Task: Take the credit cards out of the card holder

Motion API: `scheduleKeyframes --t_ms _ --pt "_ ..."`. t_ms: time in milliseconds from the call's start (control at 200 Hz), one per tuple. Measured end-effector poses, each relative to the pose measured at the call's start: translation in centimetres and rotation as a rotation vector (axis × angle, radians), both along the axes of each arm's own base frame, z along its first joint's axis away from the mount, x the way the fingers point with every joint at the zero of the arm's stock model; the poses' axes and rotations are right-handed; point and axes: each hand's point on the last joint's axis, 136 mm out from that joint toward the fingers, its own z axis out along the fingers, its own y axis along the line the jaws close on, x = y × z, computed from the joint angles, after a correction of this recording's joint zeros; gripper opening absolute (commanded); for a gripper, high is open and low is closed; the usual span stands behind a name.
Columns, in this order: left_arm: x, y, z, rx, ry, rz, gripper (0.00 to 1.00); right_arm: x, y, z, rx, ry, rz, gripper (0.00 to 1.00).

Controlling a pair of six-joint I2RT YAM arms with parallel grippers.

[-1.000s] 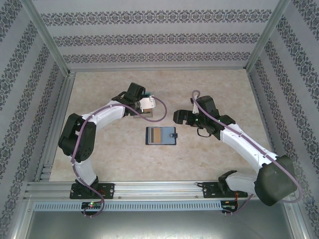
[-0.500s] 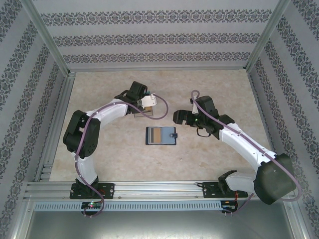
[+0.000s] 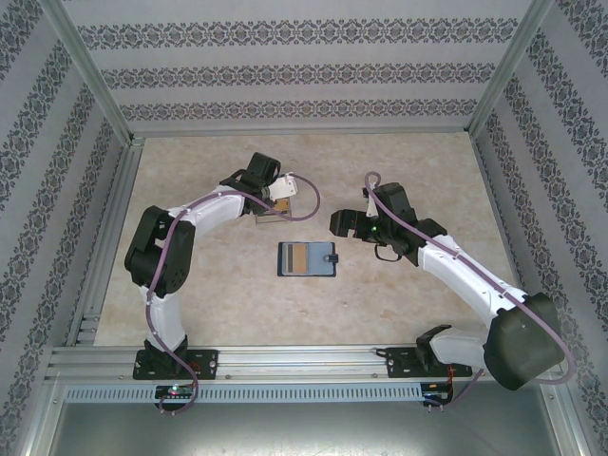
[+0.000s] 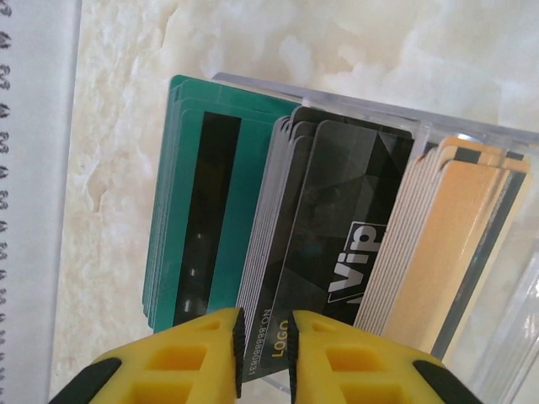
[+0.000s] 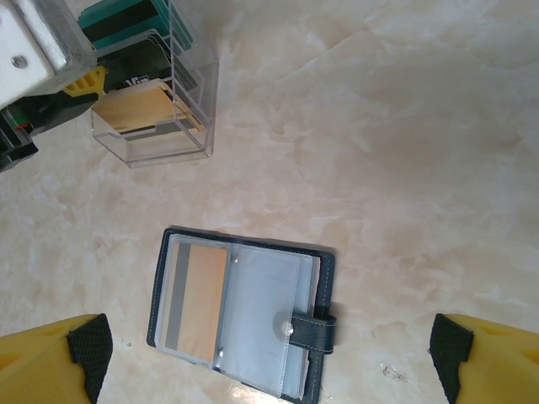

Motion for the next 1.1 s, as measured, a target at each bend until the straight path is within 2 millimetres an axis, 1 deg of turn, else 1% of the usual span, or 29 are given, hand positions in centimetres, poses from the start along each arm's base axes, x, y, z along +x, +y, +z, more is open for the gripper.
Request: scheduleKeyframes --t_ms 90,115,140,175,200,220,230,240,385,480,540,635,689,749,784,829,889,969,1014,1099 --pt "0.0 0.0 1.4 -0.055 -0.021 0.045 0.33 -0.1 0.0 -0.2 -0.001 0.006 0.000 0.98" --pt "0.0 0.0 2.0 -0.075 -0.029 0.058 0.38 -0.2 -0.1 -0.3 -0.002 0.008 0.000 0.98" --pt "-0.1 0.0 2.6 -0.098 -0.036 0.075 0.48 -0.2 -0.1 -0.4 -0.002 0.010 -0.002 0.98" --pt "-0.2 0.0 3.6 -0.132 -0.047 0.097 0.68 -0.2 -0.1 -0.5 -0.003 0.013 -0.002 0.98" --pt "-0.3 0.0 4.3 -0.153 -0.056 0.110 0.75 -0.3 -0.1 -0.6 -0.003 0.014 -0.002 0.98" --pt "-0.4 0.1 5.0 -0.177 -0.064 0.128 0.93 -0.3 -0.1 -0.6 -0.004 0.015 -0.001 0.98" --pt "-0.4 0.1 5.2 -0.186 -0.065 0.132 0.97 -0.3 -0.1 -0.6 -0.004 0.015 -0.001 0.98" --pt "-0.5 0.2 5.5 -0.197 -0.069 0.141 1.00 -0.3 -0.1 -0.6 -0.004 0.015 -0.001 0.98" --pt "-1.6 0.8 9.9 -0.380 -0.106 0.276 0.99 -0.6 0.6 -1.5 -0.020 0.037 0.020 0.98" --pt "-2.6 1.4 11.9 -0.504 -0.116 0.383 0.99 -1.1 1.5 -2.6 -0.039 0.062 0.049 0.98" --pt "-3.5 2.1 12.5 -0.594 -0.102 0.471 0.99 -1.3 1.9 -3.2 -0.052 0.077 0.066 0.92" --pt "-4.6 3.5 12.7 -0.750 -0.060 0.620 0.99 -1.7 2.7 -4.2 -0.072 0.094 0.097 0.77" --pt "-5.4 4.6 12.1 -0.836 -0.020 0.719 0.99 -1.9 3.1 -4.8 -0.083 0.104 0.114 0.68" --pt "-6.2 5.3 11.3 -0.912 0.033 0.804 0.99 -1.9 3.4 -5.4 -0.087 0.115 0.125 0.59" --pt "-6.8 5.5 10.5 -0.949 0.069 0.850 0.99 -1.9 3.6 -5.8 -0.091 0.121 0.133 0.56" --pt "-7.7 5.3 9.4 -0.992 0.124 0.893 1.00 -2.1 3.9 -6.4 -0.097 0.133 0.142 0.54" --pt "-9.1 4.6 7.6 -1.039 0.207 0.938 0.93 -2.3 4.1 -7.1 -0.104 0.149 0.149 0.54" --pt "-11.5 4.0 4.6 -1.093 0.328 1.013 0.86 -2.7 4.4 -8.1 -0.115 0.169 0.162 0.47" --pt "-12.8 3.8 2.9 -1.106 0.386 1.056 0.82 -3.0 4.5 -8.7 -0.123 0.182 0.167 0.46" --pt "-14.7 3.2 0.8 -1.121 0.475 1.131 0.74 -3.4 4.6 -9.8 -0.137 0.206 0.175 0.45"
